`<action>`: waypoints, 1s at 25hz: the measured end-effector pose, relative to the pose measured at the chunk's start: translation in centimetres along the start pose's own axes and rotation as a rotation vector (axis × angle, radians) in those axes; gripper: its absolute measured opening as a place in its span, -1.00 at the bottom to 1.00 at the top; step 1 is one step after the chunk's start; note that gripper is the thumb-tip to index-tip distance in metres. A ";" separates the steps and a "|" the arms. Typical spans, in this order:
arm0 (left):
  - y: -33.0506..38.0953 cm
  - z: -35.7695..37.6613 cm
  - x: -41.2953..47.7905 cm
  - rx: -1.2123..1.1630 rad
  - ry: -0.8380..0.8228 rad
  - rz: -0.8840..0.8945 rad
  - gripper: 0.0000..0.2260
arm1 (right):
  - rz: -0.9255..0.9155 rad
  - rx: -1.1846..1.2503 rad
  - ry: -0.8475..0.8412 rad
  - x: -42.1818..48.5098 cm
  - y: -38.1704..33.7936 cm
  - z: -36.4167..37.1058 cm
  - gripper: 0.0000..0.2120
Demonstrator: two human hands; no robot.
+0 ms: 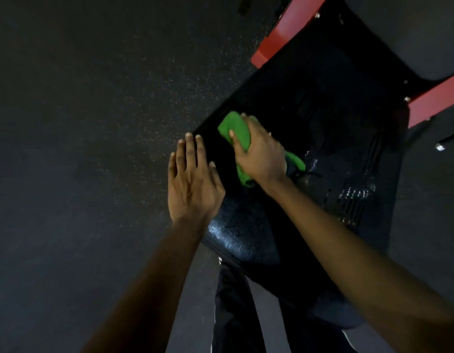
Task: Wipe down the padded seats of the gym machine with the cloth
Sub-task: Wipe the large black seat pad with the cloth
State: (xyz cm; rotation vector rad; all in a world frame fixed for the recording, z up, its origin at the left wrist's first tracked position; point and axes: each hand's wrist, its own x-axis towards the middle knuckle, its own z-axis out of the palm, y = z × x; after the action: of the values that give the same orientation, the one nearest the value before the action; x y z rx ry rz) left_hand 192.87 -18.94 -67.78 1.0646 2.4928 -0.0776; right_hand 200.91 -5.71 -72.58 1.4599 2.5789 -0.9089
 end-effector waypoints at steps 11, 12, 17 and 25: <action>2.0 0.9 5.5 0.138 -0.036 0.216 -0.47 | 0.059 0.021 0.056 -0.8 1.4 -0.2 -0.45; 2.1 1.3 5.7 0.150 -0.039 0.207 -0.46 | 0.024 0.047 0.074 -2.8 2.0 -0.2 -0.45; 2.3 1.3 5.7 0.176 -0.060 0.199 -0.44 | 0.185 0.032 0.023 6.3 3.8 0.7 -0.37; 2.5 0.9 6.1 0.150 -0.136 0.178 -0.42 | -0.160 -0.116 -0.114 4.2 4.7 0.3 -0.41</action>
State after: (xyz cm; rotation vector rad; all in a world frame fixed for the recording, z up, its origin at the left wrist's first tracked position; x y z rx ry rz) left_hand 191.26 -13.24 -70.75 1.2922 2.2905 -0.2781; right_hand 202.22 -0.79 -76.35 1.1528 2.6443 -0.8164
